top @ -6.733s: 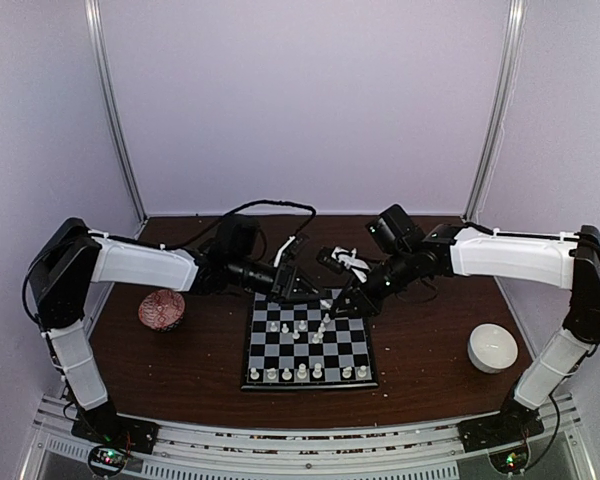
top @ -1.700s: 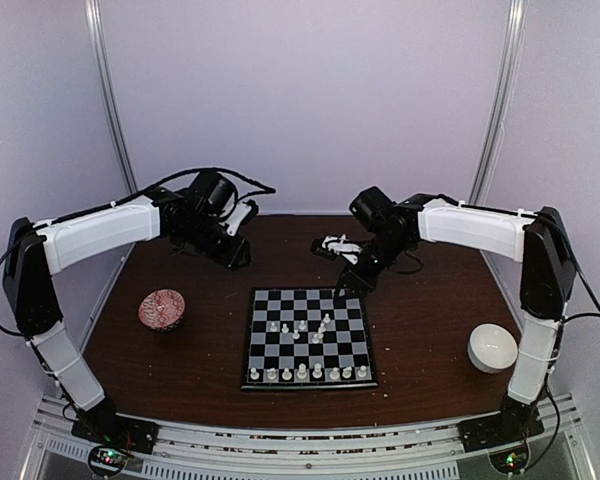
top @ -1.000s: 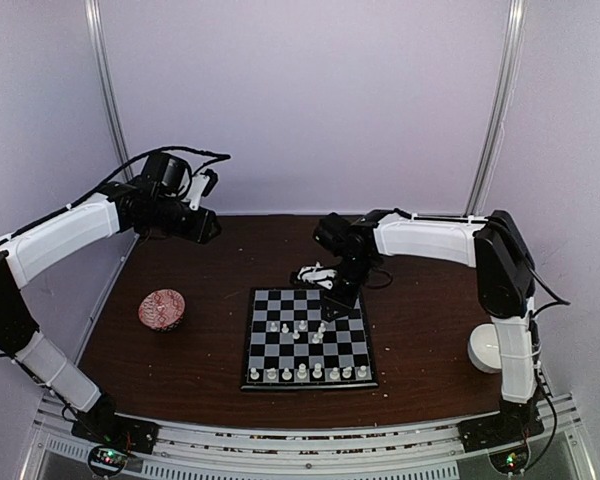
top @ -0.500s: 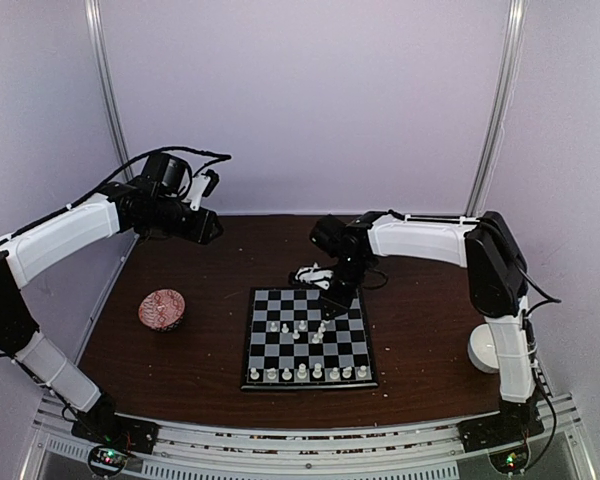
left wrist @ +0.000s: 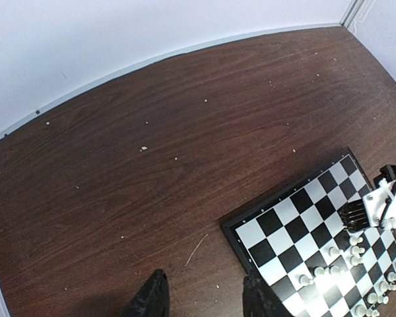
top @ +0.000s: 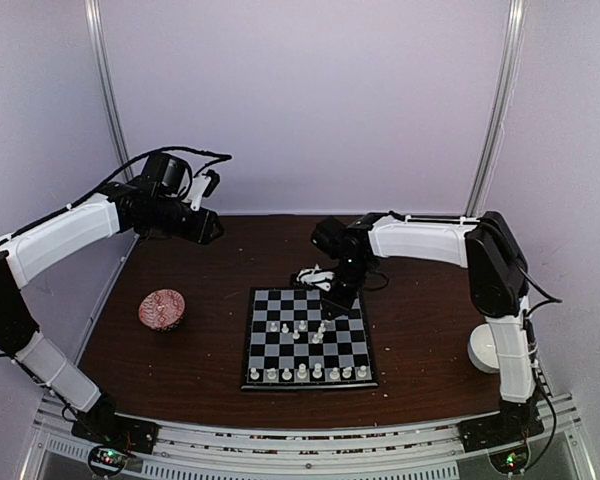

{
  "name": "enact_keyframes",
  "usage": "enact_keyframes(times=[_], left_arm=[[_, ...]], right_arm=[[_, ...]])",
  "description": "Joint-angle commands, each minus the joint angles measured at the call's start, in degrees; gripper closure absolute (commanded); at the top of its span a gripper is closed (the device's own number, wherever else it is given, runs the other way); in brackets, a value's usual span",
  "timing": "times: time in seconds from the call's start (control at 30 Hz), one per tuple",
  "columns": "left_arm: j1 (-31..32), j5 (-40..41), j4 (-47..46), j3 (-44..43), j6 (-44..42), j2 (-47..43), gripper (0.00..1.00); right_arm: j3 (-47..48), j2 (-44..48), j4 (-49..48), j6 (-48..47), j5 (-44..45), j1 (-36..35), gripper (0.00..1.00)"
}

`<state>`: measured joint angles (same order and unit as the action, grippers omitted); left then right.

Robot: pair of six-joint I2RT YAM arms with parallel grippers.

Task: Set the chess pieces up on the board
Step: Pick up the pawn from the chessboard, then place the pawn at h2.

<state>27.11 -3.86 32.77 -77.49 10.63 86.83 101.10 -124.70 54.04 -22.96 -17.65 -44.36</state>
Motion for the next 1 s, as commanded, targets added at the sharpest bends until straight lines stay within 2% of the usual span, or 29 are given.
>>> enact_keyframes(times=[0.0, 0.23, 0.43, 0.97], left_arm=[[0.09, -0.76, -2.63, 0.41, -0.68, -0.43, 0.61], [0.04, -0.89, -2.46, 0.33, -0.96, -0.03, 0.61], [0.06, -2.0, -2.45, 0.07, -0.97, 0.5, 0.61], [0.08, -1.11, -2.19, -0.02, -1.31, 0.74, 0.61]], right_arm=[[-5.66, 8.68, -0.24, -1.56, 2.7, -0.13, 0.92], [-20.96, 22.13, -3.61, -4.48, 2.32, -0.07, 0.93], [-30.01, 28.58, -5.3, -6.74, -3.75, -0.13, 0.92], [-30.34, 26.17, -4.51, -8.56, -3.08, -3.81, 0.92]])
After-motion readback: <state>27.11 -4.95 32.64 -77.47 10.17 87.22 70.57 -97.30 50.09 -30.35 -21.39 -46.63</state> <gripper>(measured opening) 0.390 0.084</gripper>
